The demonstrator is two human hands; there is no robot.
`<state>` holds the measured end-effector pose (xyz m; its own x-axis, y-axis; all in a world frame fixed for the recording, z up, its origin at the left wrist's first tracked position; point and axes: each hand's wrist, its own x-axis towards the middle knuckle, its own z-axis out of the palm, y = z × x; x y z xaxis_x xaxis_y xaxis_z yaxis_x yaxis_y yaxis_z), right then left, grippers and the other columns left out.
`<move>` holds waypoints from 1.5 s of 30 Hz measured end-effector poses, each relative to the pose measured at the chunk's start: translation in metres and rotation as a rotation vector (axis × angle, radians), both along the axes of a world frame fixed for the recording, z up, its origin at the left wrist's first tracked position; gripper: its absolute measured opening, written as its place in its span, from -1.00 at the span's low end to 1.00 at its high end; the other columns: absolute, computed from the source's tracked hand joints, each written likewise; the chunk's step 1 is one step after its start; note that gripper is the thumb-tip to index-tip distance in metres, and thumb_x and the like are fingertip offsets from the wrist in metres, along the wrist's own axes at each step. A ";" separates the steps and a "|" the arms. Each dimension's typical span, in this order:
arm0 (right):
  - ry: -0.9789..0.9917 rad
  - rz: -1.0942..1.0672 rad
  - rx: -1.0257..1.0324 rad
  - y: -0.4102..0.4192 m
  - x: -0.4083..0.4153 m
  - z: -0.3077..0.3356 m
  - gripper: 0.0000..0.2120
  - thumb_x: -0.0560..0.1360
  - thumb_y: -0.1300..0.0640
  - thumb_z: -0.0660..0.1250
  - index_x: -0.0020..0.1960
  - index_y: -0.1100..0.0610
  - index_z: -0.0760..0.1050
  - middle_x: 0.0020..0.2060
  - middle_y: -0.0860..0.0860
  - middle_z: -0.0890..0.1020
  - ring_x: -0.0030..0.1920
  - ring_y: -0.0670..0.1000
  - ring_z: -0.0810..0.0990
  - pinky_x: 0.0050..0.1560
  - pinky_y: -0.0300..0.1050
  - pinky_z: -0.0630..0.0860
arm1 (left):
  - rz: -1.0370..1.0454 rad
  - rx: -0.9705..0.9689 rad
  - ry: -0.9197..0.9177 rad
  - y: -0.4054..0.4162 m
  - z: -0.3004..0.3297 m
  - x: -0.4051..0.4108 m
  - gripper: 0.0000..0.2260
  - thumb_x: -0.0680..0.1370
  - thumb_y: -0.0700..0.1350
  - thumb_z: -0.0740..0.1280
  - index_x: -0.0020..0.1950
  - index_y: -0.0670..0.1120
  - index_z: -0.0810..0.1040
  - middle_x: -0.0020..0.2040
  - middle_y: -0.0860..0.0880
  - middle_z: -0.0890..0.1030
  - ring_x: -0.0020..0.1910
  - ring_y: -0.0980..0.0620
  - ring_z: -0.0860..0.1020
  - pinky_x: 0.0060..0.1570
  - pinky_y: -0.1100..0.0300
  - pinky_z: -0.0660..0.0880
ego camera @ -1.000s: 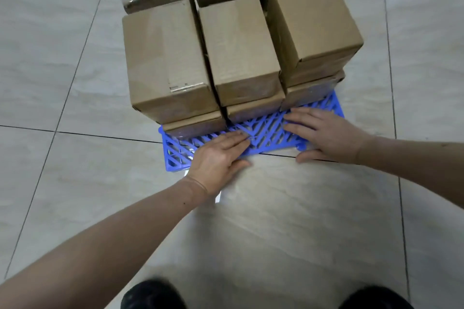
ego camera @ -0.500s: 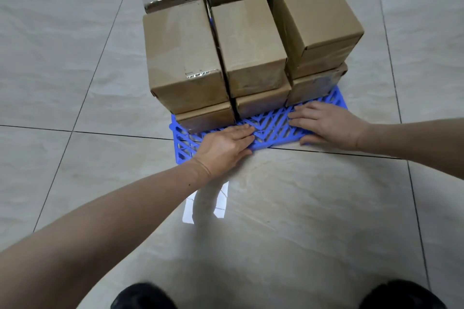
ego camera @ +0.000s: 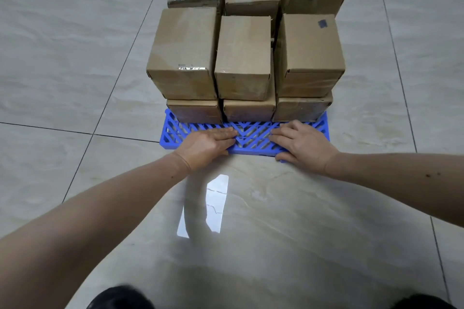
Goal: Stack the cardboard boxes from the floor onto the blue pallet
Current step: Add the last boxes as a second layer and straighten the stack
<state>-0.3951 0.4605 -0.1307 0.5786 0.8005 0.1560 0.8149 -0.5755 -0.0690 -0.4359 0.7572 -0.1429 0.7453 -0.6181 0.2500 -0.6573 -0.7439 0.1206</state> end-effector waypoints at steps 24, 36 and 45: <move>0.175 -0.212 -0.220 0.029 -0.007 0.023 -0.46 0.45 -0.09 0.45 0.34 0.14 0.51 0.31 0.11 0.50 0.29 0.17 0.47 0.16 0.08 0.52 | -0.020 0.026 0.039 0.055 -0.002 0.010 -0.65 0.55 0.01 0.30 0.25 -0.14 0.61 0.28 -0.08 0.58 0.23 -0.08 0.57 0.09 0.04 0.55; 0.154 -0.291 -0.185 0.035 0.005 0.018 -0.51 0.22 -0.03 0.65 0.07 0.15 0.68 0.10 0.09 0.68 0.09 0.11 0.68 -0.16 0.00 0.64 | 0.014 0.016 0.091 0.059 0.002 0.027 -0.60 0.53 0.07 0.16 0.09 -0.09 0.70 0.14 -0.01 0.66 0.11 0.01 0.64 -0.05 0.16 0.60; 0.343 -0.453 -0.315 0.059 0.060 0.031 -0.47 0.62 -0.06 0.20 0.55 0.04 0.22 0.57 -0.06 0.14 0.56 -0.09 0.09 0.45 -0.10 0.25 | 0.247 0.122 0.432 0.049 0.017 0.098 -0.56 0.61 -0.05 0.27 0.49 0.00 0.33 0.54 0.09 0.20 0.50 0.16 0.20 0.36 0.36 0.10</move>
